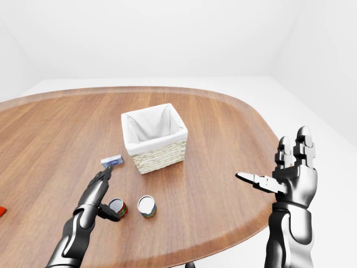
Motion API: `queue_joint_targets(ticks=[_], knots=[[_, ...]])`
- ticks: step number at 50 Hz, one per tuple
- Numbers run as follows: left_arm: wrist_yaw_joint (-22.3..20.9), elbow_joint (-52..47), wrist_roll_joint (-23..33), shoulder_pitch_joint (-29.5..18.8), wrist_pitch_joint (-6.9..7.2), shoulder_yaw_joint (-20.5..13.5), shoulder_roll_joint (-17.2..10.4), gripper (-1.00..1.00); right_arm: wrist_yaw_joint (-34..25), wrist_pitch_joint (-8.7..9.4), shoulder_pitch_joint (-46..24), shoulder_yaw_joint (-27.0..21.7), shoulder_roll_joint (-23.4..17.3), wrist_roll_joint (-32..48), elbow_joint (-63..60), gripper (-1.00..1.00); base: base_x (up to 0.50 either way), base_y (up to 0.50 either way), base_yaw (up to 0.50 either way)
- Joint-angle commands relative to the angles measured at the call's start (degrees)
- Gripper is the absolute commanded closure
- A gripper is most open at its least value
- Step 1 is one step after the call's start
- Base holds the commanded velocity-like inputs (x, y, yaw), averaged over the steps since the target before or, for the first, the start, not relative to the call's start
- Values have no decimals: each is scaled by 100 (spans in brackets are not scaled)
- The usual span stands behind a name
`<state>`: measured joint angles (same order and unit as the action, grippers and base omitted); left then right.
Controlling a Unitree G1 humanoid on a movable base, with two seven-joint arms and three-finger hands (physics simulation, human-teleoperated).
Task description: Pick up the tomato sauce, and put it in the basket.
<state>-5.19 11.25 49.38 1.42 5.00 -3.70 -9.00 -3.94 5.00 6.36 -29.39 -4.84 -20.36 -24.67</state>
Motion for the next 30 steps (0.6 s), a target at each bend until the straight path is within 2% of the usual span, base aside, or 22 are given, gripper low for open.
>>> queue_joint_targets(ticks=[1,12,18,30], knots=[[313,770,119,-184,0,176,-36,-100,2,0,1,5,-2,-1,6,-100,0,0,0],[473,1158,91,-301,0,248,-52,-100,0,0,27,-3,17,-3,-43,-100,0,0,0],[674,1511,133,-401,-129,334,-60,-100,2,0,26,-6,20,-1,-64,-100,0,0,0],[857,1899,154,-525,-221,408,-73,-100,-2,0,12,-24,10,-8,-65,-100,0,0,0]])
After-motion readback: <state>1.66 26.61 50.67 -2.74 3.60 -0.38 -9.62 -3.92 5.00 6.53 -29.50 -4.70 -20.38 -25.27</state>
